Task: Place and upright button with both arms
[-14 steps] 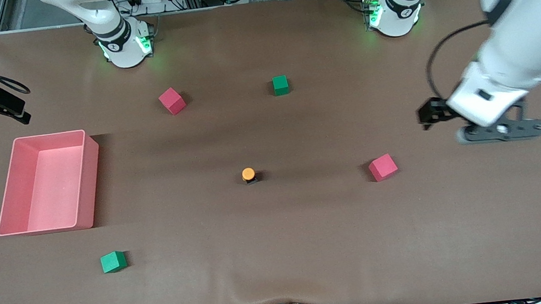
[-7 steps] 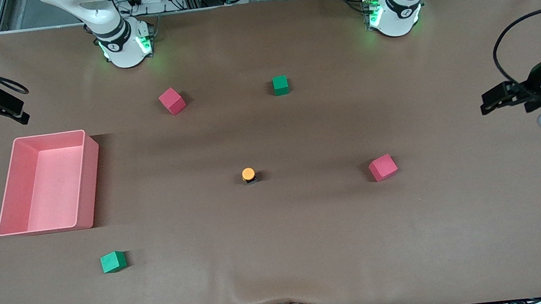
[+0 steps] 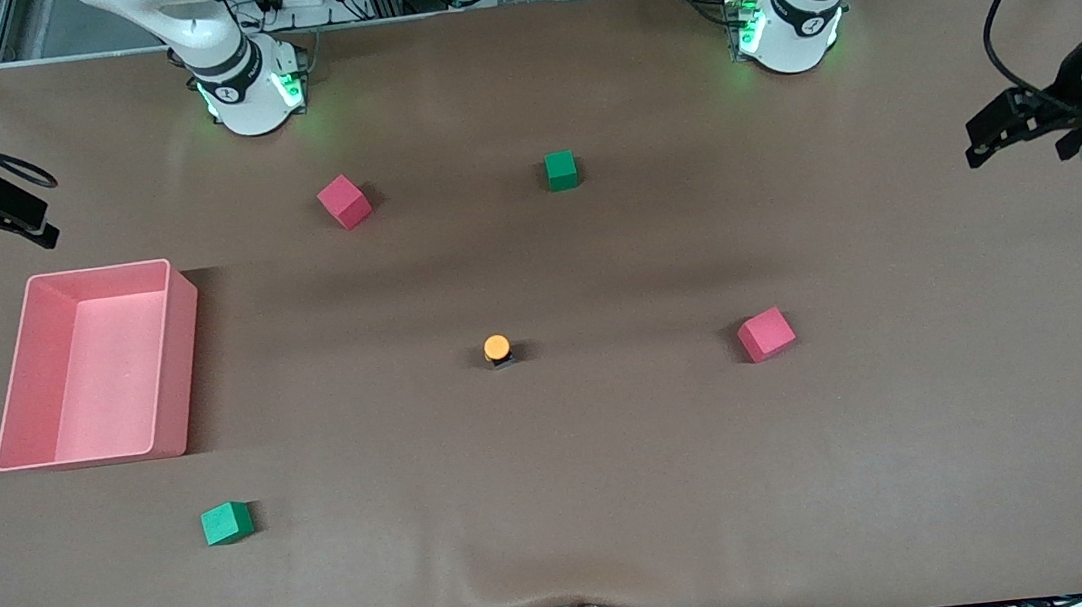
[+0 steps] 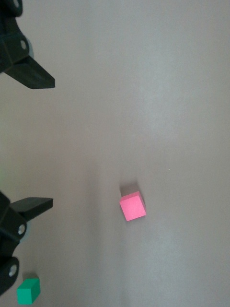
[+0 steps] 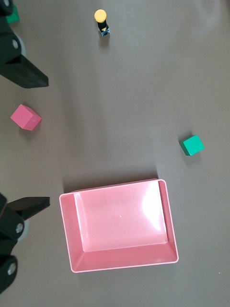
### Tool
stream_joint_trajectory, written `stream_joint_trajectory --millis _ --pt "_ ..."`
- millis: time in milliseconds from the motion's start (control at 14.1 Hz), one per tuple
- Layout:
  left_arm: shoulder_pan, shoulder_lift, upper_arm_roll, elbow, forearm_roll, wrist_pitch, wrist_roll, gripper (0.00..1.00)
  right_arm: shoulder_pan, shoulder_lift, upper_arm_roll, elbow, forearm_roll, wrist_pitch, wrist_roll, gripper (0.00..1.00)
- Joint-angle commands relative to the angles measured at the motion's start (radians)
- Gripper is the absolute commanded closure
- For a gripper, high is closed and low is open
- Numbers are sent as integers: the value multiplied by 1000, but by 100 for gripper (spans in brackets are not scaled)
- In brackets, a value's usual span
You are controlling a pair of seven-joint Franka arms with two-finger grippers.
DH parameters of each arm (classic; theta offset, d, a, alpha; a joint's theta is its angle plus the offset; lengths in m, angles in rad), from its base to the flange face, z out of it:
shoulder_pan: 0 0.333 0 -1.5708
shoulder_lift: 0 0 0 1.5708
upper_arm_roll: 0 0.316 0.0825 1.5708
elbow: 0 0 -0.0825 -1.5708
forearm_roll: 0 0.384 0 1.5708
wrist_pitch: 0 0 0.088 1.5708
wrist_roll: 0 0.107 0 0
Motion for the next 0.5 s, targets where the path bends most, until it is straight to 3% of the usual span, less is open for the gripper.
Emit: stream_joint_trajectory --millis 0,426 --pt "18 -65 -11 -37 -18 -11 -1 0 -4 0 1 7 -2 -9 -7 0" --pt "18 -73 -5 46 -7 -120 -6 0 -4 0 -1 7 -2 -7 -7 0"
